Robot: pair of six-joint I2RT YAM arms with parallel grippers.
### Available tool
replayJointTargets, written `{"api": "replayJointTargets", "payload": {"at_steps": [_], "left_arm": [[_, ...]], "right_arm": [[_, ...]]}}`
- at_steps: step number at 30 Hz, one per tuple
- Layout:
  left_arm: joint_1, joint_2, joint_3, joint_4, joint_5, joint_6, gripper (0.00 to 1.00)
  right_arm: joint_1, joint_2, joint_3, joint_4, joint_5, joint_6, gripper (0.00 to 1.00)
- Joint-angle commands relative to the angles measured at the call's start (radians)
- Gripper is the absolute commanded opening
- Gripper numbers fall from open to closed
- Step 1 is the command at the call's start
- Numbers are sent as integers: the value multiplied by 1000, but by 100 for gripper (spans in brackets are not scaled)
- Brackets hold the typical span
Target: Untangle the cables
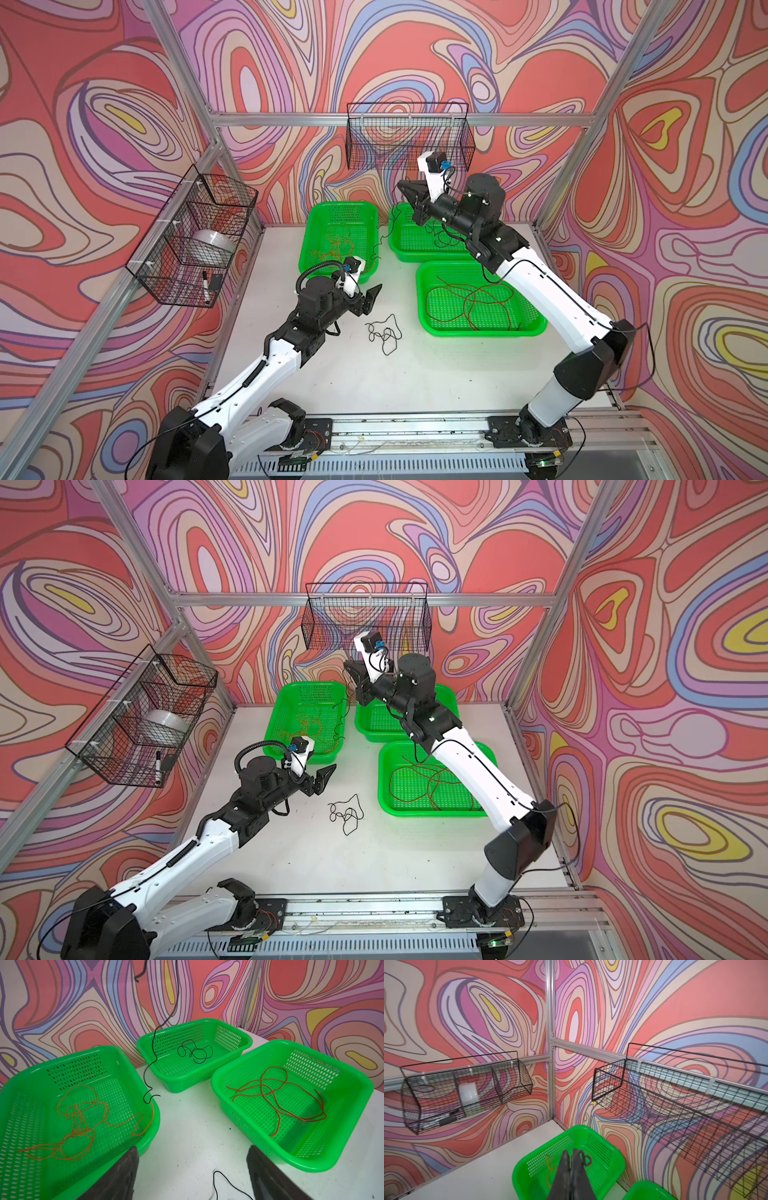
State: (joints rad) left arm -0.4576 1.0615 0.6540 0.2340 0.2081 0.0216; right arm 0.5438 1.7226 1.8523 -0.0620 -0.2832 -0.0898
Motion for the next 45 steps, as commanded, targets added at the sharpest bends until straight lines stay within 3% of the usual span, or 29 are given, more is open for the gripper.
{"api": "replayJointTargets", "payload": {"at_steps": [1, 8, 12, 15, 19, 24, 27, 35, 41, 45], "left_arm": [[-2, 7, -16, 27, 2, -12, 77], [-1, 14, -41, 2, -40, -5, 76], [-1, 56, -39, -8, -106, 10, 85], [3, 113, -13, 7, -159, 34, 91], [48, 209, 62, 26, -108, 4, 89], [141, 301, 98, 124, -4, -91, 80], [166, 364, 172, 76, 28, -73, 77], [235, 463, 267, 125, 45, -143, 69], [244, 575, 407, 79, 84, -173, 69], [241, 645, 414, 202, 210, -226, 70]], "right_arm": [[-38, 89, 74, 8, 31, -61, 0], [-80, 114, 186, 67, 39, -130, 0], [-99, 151, 285, 37, 31, -160, 0], [-105, 163, 325, 12, -49, -149, 0], [-105, 170, 300, 9, -206, -132, 0], [-106, 193, 301, 13, -196, -123, 0], [-106, 204, 302, 21, -225, -114, 0], [-105, 199, 300, 73, -269, -87, 0], [-106, 195, 303, 99, -315, -71, 0], [-105, 206, 341, 111, -332, -55, 0]]}}
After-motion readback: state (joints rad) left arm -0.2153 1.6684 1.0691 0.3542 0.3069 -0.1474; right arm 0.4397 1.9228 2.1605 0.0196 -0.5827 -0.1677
